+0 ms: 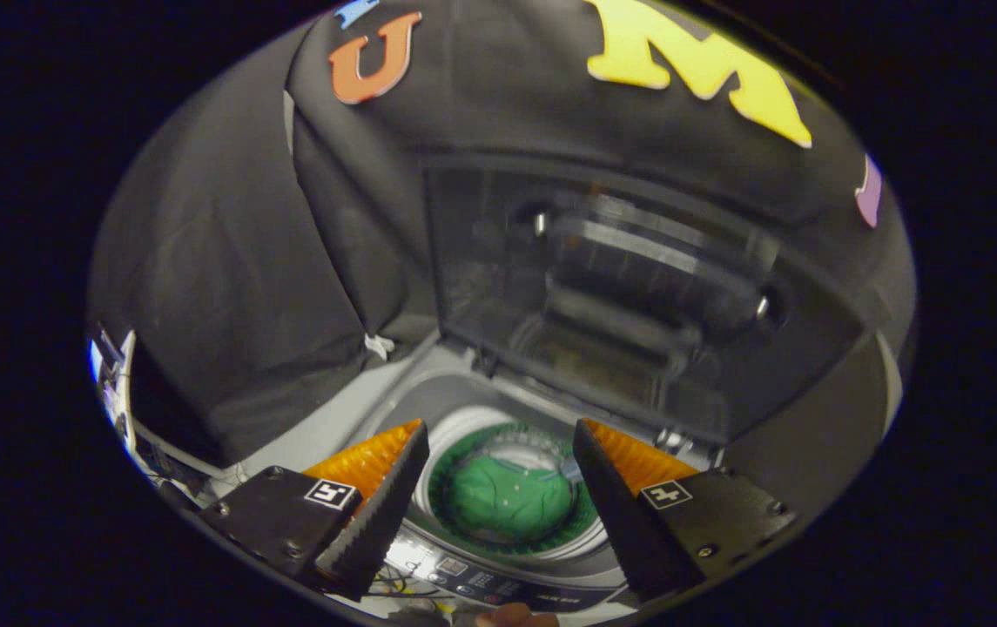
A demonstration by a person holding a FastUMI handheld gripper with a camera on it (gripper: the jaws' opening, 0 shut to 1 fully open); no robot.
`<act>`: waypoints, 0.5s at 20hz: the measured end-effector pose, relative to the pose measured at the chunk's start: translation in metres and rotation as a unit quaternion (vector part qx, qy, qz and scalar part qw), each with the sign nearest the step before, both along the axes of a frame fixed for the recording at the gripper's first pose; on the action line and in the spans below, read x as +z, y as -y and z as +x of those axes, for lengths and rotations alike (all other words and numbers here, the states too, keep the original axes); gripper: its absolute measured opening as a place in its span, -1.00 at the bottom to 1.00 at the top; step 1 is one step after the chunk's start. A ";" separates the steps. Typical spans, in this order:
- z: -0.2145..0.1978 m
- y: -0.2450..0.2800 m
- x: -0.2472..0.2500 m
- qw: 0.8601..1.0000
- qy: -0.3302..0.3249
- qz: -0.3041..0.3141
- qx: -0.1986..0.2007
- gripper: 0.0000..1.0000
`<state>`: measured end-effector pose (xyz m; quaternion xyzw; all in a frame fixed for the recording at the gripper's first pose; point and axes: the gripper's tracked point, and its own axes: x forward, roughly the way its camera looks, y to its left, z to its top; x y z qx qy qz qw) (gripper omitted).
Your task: Put the clothes into the washing machine and then close the washing machine lid.
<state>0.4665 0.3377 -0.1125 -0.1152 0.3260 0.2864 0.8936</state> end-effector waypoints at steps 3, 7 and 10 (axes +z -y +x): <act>0.005 -0.010 0.095 0.996 0.053 0.074 0.020 1.00; 0.043 -0.015 0.197 0.976 0.107 0.192 0.013 1.00; 0.108 -0.007 0.212 0.969 0.159 0.188 -0.028 1.00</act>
